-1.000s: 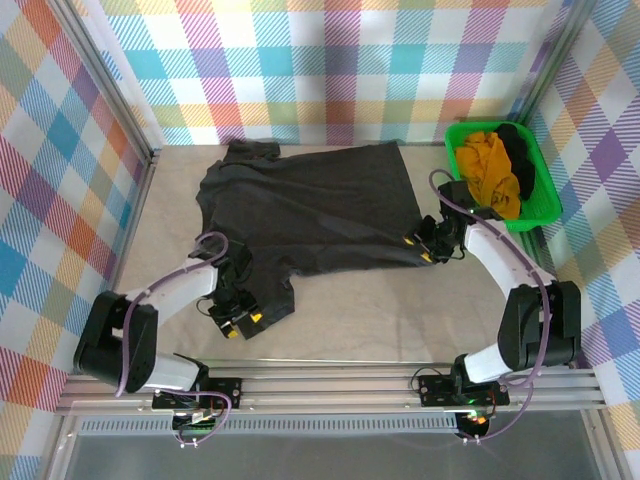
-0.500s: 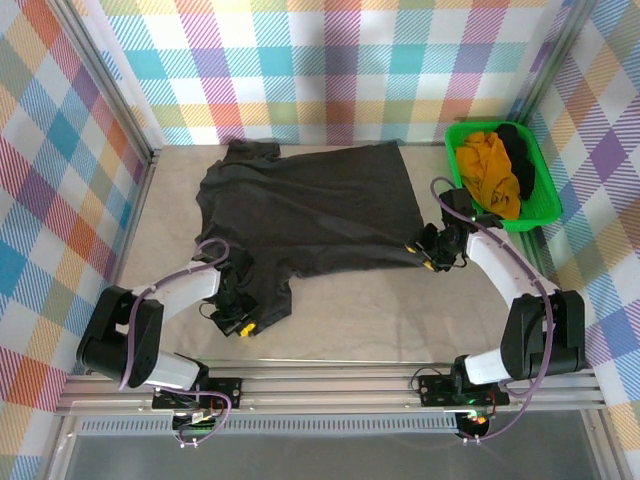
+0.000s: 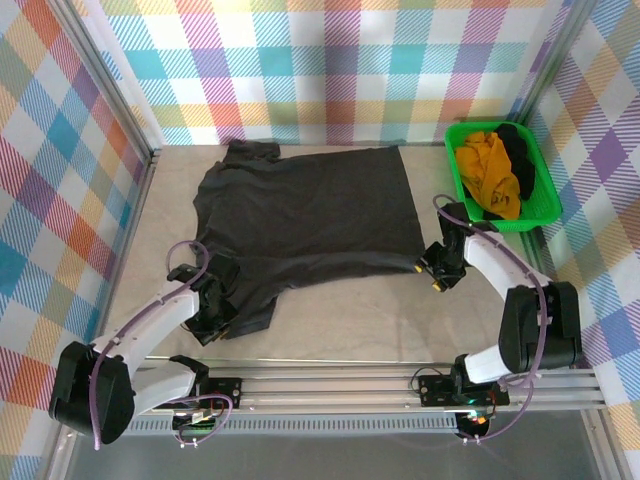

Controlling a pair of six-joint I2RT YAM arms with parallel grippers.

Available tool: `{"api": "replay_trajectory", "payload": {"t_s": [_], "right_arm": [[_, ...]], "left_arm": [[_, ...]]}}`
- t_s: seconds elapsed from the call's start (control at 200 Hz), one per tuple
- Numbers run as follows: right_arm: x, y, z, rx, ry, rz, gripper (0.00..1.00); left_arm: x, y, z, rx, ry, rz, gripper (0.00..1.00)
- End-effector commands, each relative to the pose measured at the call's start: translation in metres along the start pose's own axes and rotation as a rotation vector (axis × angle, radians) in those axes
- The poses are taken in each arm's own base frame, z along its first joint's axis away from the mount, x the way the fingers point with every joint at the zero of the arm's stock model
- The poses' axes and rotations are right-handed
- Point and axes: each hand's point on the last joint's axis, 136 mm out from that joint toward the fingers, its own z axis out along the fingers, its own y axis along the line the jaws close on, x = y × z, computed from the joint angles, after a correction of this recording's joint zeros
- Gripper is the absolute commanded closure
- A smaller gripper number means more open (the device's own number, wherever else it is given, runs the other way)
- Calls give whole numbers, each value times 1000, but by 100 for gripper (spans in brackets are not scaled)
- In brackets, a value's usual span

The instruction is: Fold and stack the t-shirts

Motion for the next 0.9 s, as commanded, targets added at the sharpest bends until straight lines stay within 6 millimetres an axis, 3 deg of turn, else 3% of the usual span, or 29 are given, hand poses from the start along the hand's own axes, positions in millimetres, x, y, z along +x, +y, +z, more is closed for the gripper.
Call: {"api": "replay_trajectory", "payload": {"t_s": [0.0,0.14,0.245,0.475,0.59,0.695,0.895], "right_arm": [[-9,14,6,-36,18,56,51],[-20,37,8,-77,27,63,47],[-16,37,24,-68,77,104,49],[-14,15,45,31,113,122,57],[-6,-15,38,132,97,107,69],[-1,-32,34,148,87,96,69],[-9,-32,19,148,32,53,75]], "left_arm": [[-6,24,-16,-89,-57,-56,100],[-2,20,-13,-65,-36,-68,100],[-7,15,-16,-57,-50,-55,100],[-10,13,-22,-56,-64,-44,100],[-14,15,-27,-56,-86,-47,100],[-14,16,-27,-58,-88,-51,100],[-16,18,-29,-70,-104,-57,100]]}}
